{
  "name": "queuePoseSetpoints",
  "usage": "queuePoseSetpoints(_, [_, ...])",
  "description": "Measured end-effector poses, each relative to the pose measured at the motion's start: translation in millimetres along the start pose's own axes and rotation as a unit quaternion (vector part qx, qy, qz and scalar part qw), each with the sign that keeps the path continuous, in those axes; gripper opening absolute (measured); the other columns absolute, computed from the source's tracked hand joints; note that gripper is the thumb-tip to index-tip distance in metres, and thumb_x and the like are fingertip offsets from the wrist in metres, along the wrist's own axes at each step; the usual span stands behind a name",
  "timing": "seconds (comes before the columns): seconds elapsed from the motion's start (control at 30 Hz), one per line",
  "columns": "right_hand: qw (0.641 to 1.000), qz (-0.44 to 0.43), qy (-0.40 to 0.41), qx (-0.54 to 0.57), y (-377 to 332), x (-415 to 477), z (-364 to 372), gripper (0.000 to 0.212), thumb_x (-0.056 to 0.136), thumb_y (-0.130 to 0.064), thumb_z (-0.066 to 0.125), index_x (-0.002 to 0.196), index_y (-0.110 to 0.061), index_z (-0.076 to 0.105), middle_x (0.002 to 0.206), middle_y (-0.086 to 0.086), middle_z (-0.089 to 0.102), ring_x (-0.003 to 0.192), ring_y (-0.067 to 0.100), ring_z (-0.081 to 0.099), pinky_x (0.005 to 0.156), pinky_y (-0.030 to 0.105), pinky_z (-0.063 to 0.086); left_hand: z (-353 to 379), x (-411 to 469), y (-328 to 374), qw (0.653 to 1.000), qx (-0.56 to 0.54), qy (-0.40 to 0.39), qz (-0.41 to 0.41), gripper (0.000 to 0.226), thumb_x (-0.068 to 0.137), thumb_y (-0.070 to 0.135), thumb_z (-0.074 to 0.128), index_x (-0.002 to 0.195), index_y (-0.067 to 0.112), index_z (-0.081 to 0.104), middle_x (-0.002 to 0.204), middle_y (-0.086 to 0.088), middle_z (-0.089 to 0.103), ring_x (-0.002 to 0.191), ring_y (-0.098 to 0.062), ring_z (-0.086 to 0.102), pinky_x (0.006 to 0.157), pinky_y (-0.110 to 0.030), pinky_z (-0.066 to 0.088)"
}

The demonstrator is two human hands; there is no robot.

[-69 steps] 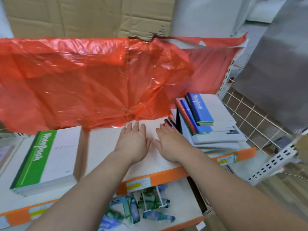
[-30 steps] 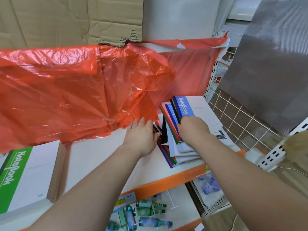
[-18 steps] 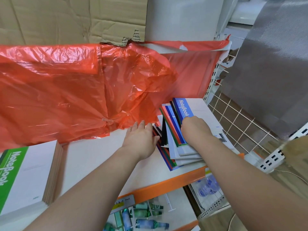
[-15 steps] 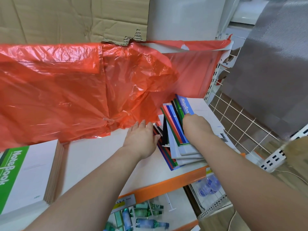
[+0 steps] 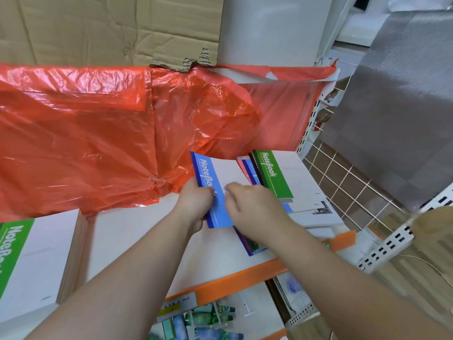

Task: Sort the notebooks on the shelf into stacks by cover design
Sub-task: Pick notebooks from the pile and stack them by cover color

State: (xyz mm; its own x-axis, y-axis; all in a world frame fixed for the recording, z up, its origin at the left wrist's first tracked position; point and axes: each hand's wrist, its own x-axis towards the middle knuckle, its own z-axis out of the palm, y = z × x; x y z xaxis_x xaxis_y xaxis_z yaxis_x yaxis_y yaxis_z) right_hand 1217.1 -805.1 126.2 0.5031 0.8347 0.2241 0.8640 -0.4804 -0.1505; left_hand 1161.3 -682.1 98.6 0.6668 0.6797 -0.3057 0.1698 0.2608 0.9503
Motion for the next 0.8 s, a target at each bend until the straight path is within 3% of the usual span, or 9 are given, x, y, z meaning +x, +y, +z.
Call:
queuePoseSetpoints(0.1, [0.991,0.106,-0.001,-0.084,40,15,10,0.021,0.096,-0.015,0.043,0.111,-0.005,0.055,0.106,0.013,0.062,0.097,0.031,0.057,0.072,0.034,0.042,-9,-2,-1,1.000,-0.006,0.000,0.002,0.033,0.094,-0.005,0.038,0.105,0.018,0.059,0.106,-0.003,0.071,0.094,-0.028,0.069,0.070,-0.042,0.059])
queuePoseSetpoints(0.2, [0.969,0.215,-0.064,-0.101,67,16,21,0.031,0.101,-0.025,0.042,0.114,-0.001,0.056,0.118,0.021,0.060,0.110,0.034,0.052,0.087,0.036,0.044,-14,-5,-1,1.000,-0.006,-0.003,0.004,0.034,0.095,-0.004,0.037,0.107,0.018,0.060,0.106,-0.003,0.071,0.094,-0.028,0.070,0.069,-0.042,0.059])
queuePoseSetpoints(0.3, [0.968,0.210,-0.076,-0.116,67,13,25,0.018,0.097,-0.010,0.044,0.105,-0.004,0.060,0.108,0.016,0.065,0.103,0.029,0.055,0.084,0.031,0.040,-17,-7,-1,1.000,-0.009,0.002,-0.002,0.030,0.095,-0.002,0.039,0.111,0.016,0.058,0.108,-0.003,0.071,0.095,-0.029,0.069,0.072,-0.045,0.059])
queuePoseSetpoints(0.4, [0.967,0.203,-0.098,-0.115,61,15,19,0.021,0.089,0.004,0.045,0.101,-0.006,0.059,0.104,0.012,0.065,0.096,0.027,0.056,0.081,0.031,0.042,-18,-8,0,1.000,-0.012,-0.001,-0.002,0.029,0.097,-0.001,0.040,0.109,0.018,0.059,0.107,-0.003,0.071,0.094,-0.028,0.070,0.071,-0.044,0.060])
queuePoseSetpoints(0.5, [0.966,0.218,-0.102,-0.094,64,17,15,0.013,0.096,-0.007,0.048,0.084,-0.012,0.051,0.095,0.010,0.062,0.078,0.026,0.050,0.067,0.029,0.041,-19,-10,1,1.000,-0.019,-0.004,-0.001,0.027,0.097,0.000,0.041,0.110,0.017,0.059,0.106,-0.003,0.071,0.093,-0.028,0.070,0.068,-0.042,0.060])
queuePoseSetpoints(0.63, [0.969,0.228,-0.071,-0.062,69,15,13,0.026,0.100,-0.026,0.050,0.079,-0.012,0.047,0.082,0.008,0.053,0.073,0.027,0.050,0.064,0.030,0.040,-19,-12,2,1.000,-0.021,-0.005,0.000,0.027,0.097,0.000,0.041,0.107,0.017,0.059,0.106,-0.003,0.071,0.092,-0.027,0.070,0.065,-0.040,0.060])
queuePoseSetpoints(0.8, [0.968,0.224,-0.072,-0.081,68,14,15,0.020,0.094,-0.008,0.053,0.074,-0.013,0.049,0.080,0.007,0.057,0.069,0.025,0.051,0.062,0.029,0.042,-18,-14,2,1.000,-0.011,-0.003,-0.002,0.026,0.098,0.000,0.041,0.103,0.020,0.058,0.104,0.000,0.070,0.090,-0.024,0.069,0.061,-0.037,0.059])
